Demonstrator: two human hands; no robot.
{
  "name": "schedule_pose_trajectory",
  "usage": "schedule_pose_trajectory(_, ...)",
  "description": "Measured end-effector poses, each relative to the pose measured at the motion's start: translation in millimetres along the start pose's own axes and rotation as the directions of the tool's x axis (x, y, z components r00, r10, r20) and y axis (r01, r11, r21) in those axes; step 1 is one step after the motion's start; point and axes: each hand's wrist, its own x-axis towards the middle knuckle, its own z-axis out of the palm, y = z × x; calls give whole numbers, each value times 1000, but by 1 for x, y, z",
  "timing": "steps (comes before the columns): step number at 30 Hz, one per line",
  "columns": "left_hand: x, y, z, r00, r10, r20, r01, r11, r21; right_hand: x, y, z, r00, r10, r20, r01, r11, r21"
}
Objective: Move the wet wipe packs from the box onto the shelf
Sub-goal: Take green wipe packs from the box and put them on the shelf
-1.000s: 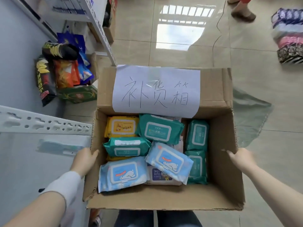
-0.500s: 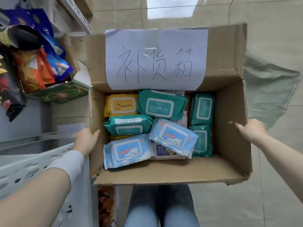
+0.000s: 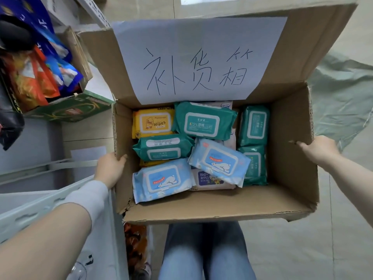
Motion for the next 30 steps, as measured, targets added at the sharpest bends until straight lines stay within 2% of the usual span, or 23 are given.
schedule_pose_trajectory(5,-2,-1,7,999,-36,-24,36,999,-10,3,3,7,1000,22,3,-22,1000,17)
schedule_pose_trajectory(9,-6,1,10,995,-102,-23,100,992,-72,1,5,16,996,85,-16,-83,991,107)
schedule_pose_trajectory(11,-12,6,8,995,-82,-57,79,995,-66,-4,4,16,996,91,-15,-87,982,169)
schedule_pose_trajectory(13,-23,15,3,985,24,-174,-39,995,-86,-18,0,13,993,100,-60,-84,970,228)
schedule_pose_trajectory(14,-29,21,-1,963,110,-247,-134,988,-80,-28,-5,12,988,85,-132,-49,965,256)
schedule_pose_trajectory(15,-35,28,-4,928,226,-295,-244,969,-25,-40,-13,12,972,31,-233,34,963,267)
schedule_pose_trajectory(16,-38,35,-6,890,357,-283,-351,933,76,-52,-25,11,947,-62,-315,146,957,252)
schedule_pose_trajectory(17,-38,40,-7,856,474,-205,-442,878,183,-63,-39,13,929,-171,-328,254,939,230)
schedule_pose_trajectory(18,-35,46,-7,830,550,-91,-513,817,263,-69,-56,16,920,-274,-280,340,913,226)
schedule_pose_trajectory(20,-23,53,-2,828,551,100,-554,779,293,-69,-92,25,908,-403,-113,418,855,307)
schedule_pose_trajectory(22,-8,53,6,861,480,166,-507,831,227,-59,-125,36,920,-392,-10,344,794,500)
schedule_pose_trajectory(24,6,52,12,879,456,141,-475,866,156,-50,-148,45,958,-282,46,171,693,700)
schedule_pose_trajectory(26,16,50,15,888,442,129,-458,878,142,-43,-160,54,983,-167,79,36,591,806)
schedule_pose_trajectory(27,20,48,16,882,444,158,-467,869,166,-41,-163,57,986,-133,98,-3,577,817)
schedule_pose_trajectory(30,25,44,17,862,443,247,-496,839,225,-38,-165,61,972,-128,195,-63,663,746)
